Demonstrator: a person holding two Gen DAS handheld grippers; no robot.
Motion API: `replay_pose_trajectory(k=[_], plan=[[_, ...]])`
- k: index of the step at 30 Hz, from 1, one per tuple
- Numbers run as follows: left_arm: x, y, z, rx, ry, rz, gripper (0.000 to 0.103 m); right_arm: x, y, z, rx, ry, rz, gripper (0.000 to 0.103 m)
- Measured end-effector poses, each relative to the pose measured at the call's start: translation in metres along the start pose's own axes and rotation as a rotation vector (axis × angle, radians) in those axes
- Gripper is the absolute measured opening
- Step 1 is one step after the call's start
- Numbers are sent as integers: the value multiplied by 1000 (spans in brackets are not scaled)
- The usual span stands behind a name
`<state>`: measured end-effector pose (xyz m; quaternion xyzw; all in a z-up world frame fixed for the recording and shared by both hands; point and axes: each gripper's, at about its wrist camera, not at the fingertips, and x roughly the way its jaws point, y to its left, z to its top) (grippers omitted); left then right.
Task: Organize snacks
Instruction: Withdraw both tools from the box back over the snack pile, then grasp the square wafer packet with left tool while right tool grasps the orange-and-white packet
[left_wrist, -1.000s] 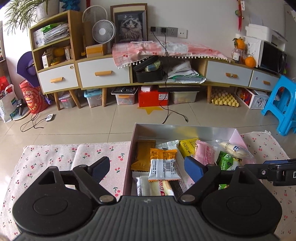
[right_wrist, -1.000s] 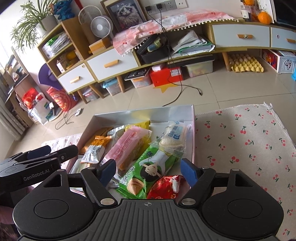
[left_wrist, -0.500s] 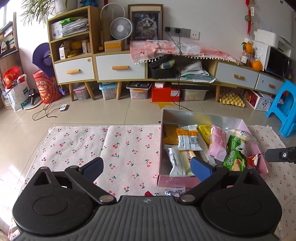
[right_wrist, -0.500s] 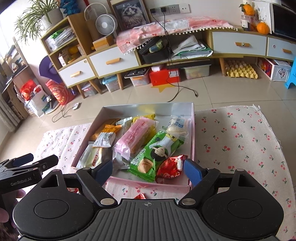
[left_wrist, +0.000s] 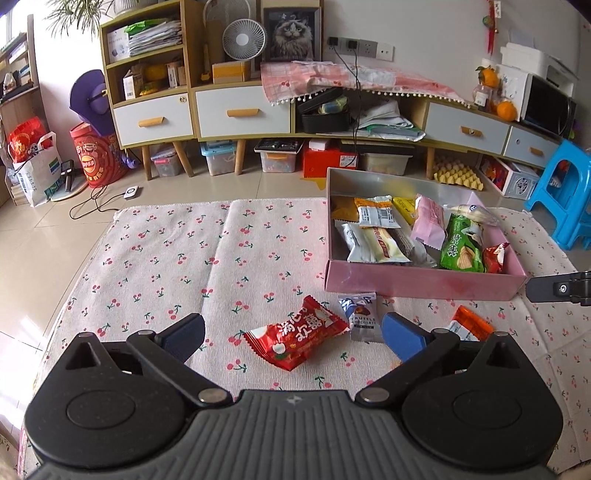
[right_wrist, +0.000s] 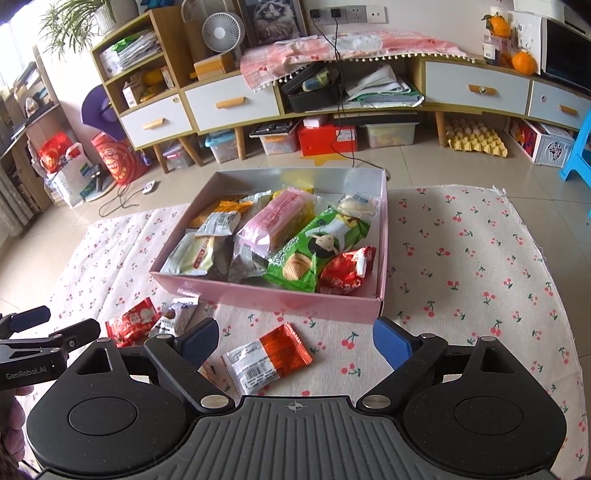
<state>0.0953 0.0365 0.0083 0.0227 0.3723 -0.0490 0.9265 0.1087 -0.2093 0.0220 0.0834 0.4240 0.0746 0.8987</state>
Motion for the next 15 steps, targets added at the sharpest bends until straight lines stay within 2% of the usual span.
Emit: replay_pose_trajectory(k=[6, 10, 15], plan=[[6, -12, -18, 95, 24, -20, 102, 10, -1, -24, -34, 23, -13, 94], [9, -20, -28, 142, 43, -69, 102, 15, 3, -31, -100, 33, -39, 94], [16, -34, -35, 207, 47, -120, 102, 25, 1, -33, -85, 58, -44, 94]])
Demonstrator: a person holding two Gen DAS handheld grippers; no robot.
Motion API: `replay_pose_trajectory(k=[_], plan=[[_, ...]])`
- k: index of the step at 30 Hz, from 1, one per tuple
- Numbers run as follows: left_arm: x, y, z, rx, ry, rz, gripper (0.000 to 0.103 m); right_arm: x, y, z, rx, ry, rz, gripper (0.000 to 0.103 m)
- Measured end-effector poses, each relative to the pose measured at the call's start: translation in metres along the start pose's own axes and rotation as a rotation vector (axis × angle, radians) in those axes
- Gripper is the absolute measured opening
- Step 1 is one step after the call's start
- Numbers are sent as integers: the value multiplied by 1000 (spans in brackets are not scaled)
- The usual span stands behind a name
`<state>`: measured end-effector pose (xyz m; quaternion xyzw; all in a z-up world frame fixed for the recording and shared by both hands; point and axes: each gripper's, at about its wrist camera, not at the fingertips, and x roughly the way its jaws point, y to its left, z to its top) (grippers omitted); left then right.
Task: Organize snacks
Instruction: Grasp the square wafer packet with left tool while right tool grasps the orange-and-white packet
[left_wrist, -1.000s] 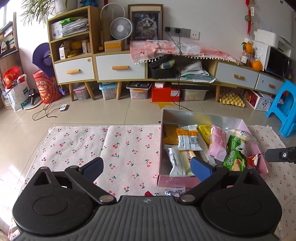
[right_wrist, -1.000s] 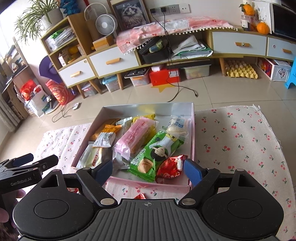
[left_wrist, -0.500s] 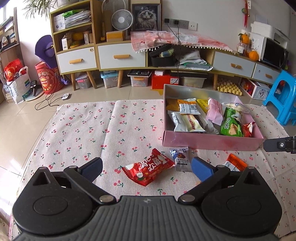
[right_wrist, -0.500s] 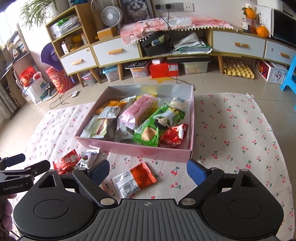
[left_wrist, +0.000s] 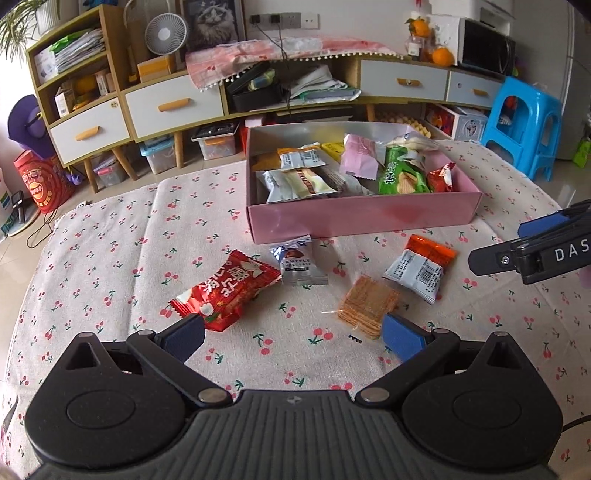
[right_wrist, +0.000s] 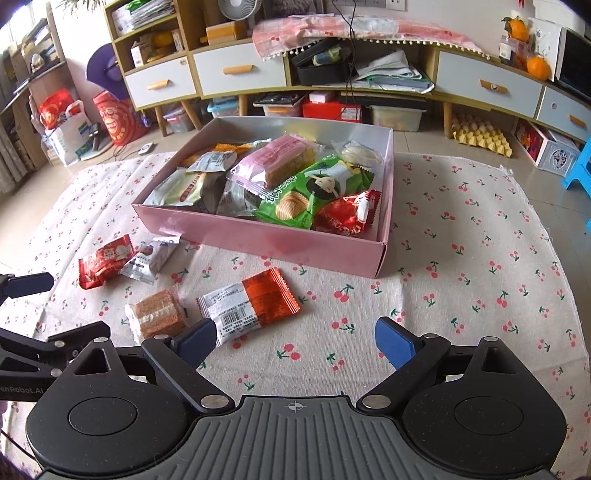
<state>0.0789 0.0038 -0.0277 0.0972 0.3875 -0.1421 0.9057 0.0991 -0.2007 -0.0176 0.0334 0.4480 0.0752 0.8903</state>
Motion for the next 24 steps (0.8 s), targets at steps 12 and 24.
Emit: replay_pose_trajectory(k=[12, 24], plan=[[16, -23, 2, 57, 5, -76, 58, 29, 5, 16, 197, 27, 9, 95], [10, -20, 5, -27, 70, -88, 32, 65, 31, 24, 186, 51, -81, 95]])
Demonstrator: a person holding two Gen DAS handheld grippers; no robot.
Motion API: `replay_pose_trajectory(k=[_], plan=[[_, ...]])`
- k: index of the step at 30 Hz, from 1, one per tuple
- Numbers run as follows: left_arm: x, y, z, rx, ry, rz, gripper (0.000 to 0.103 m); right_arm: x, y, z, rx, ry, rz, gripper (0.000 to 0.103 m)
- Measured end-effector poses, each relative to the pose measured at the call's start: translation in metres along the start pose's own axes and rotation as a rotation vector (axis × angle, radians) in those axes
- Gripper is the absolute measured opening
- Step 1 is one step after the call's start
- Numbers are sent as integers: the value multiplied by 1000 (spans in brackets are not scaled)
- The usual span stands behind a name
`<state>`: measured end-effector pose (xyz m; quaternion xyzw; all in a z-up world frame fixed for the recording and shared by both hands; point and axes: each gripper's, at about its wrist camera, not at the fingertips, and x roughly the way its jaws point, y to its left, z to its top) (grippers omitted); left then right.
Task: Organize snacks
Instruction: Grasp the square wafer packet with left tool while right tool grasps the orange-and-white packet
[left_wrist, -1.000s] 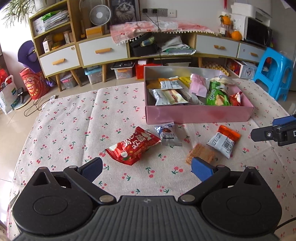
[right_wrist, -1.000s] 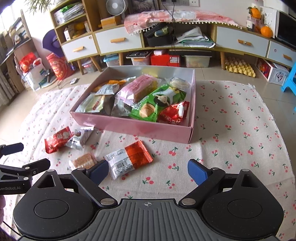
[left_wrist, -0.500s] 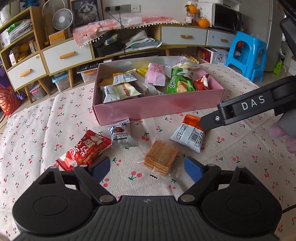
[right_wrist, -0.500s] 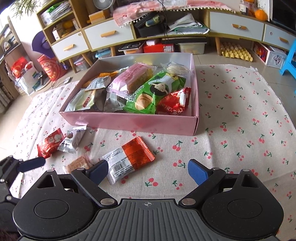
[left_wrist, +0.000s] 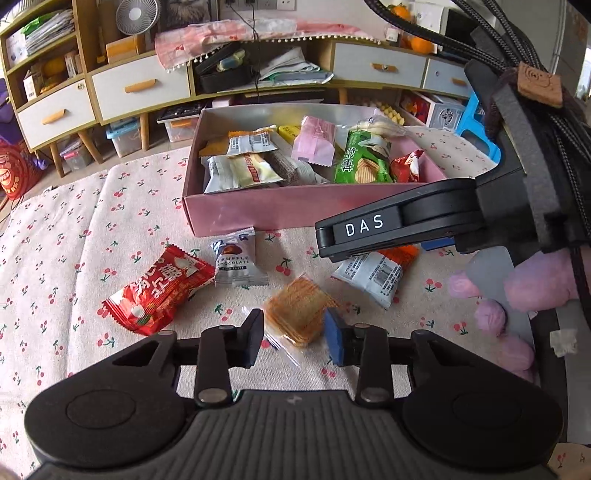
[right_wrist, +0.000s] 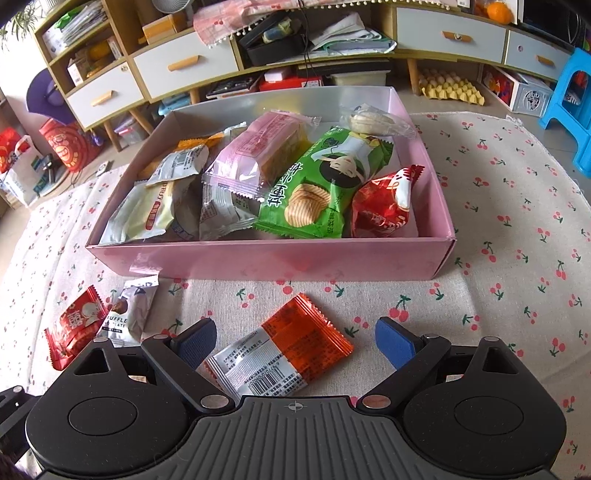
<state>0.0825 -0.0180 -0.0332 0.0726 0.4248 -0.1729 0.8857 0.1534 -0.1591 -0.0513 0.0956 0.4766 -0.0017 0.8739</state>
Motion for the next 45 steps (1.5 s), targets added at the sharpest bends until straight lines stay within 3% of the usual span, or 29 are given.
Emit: replay_pose_trajectory(k=[4, 10, 17, 23, 39, 42, 45], plan=[[-3, 8, -6, -14, 13, 14, 33, 1, 5, -7, -93, -16, -56, 95], [-5, 17, -12, 6, -1, 10, 38, -4, -6, -14, -145, -17, -53, 94], [-6, 16, -15, 97, -54, -37, 71, -12, -31, -21, -201, -15, -18, 94], [-1, 18, -19, 151, -84, -43, 77, -17, -47, -28, -283, -47, 42, 95], [12, -6, -17, 279, -127, -70, 77, -11, -30, -28, -303, -77, 68, 95], [16, -9, -17, 296, -123, -63, 74, -10, -30, -27, -305, -80, 71, 95], [16, -10, -16, 295, -123, -63, 64, -10, -30, -28, -307, -82, 73, 94]])
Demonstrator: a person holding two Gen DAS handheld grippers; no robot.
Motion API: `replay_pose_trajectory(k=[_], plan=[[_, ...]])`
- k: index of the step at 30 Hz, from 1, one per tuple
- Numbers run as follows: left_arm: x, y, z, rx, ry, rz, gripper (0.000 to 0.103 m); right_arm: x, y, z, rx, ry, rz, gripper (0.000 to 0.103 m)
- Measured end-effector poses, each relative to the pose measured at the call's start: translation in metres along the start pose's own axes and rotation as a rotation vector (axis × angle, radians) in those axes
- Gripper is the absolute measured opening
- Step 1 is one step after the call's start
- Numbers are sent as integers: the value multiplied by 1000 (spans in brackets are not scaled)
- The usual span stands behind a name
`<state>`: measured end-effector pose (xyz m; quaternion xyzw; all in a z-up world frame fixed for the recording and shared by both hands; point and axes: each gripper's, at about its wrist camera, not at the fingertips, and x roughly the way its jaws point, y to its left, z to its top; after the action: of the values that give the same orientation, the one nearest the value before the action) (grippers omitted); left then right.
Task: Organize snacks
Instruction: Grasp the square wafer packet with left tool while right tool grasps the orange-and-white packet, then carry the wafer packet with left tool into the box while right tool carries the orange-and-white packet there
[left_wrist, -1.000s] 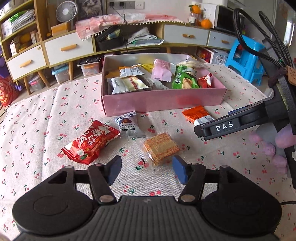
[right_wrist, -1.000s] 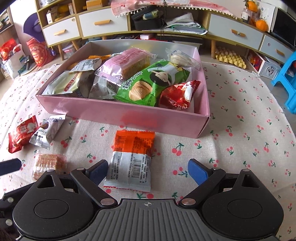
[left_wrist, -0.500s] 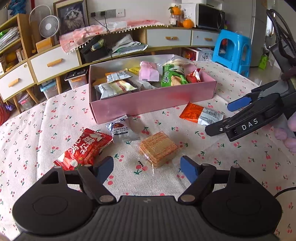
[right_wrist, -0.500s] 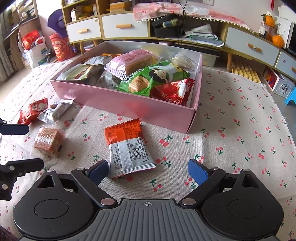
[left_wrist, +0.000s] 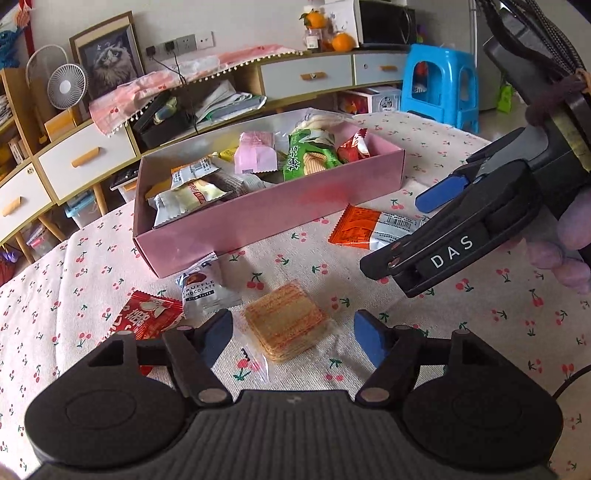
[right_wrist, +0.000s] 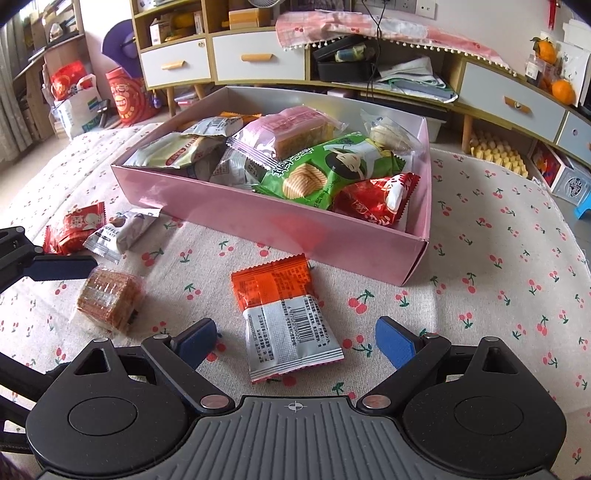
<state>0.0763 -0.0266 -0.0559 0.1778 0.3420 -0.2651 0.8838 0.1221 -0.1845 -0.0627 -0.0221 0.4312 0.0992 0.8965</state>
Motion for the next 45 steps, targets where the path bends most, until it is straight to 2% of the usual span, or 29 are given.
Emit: replay_pose_trajectory(k=[3, 5, 8, 10, 12, 17, 29, 38, 45], plan=[[-2, 2, 0, -18, 4, -8, 54, 0, 1, 0, -6, -2, 0, 93], [-3, 3, 1, -29, 8, -15, 53, -1, 2, 0, -9, -4, 4, 89], [-4, 4, 2, -48, 14, -21, 50, -4, 6, 2, -14, -7, 12, 75], [-4, 3, 3, -59, 18, -27, 49, -6, 8, 3, -22, -8, 20, 57], [-5, 3, 3, -67, 23, -30, 49, -7, 11, 5, -26, -6, 27, 43], [-6, 4, 5, -82, 33, -33, 49, -9, 12, 6, -14, 10, 33, 41], [-16, 21, 9, -182, 21, -25, 49, -22, -4, 14, 140, 64, 99, 39], [-22, 33, 15, -265, 6, -20, 49, -37, -2, 23, 181, 48, 152, 39], [-24, 41, 20, -340, -22, 5, 49, -45, -7, 38, 239, 4, 184, 39]])
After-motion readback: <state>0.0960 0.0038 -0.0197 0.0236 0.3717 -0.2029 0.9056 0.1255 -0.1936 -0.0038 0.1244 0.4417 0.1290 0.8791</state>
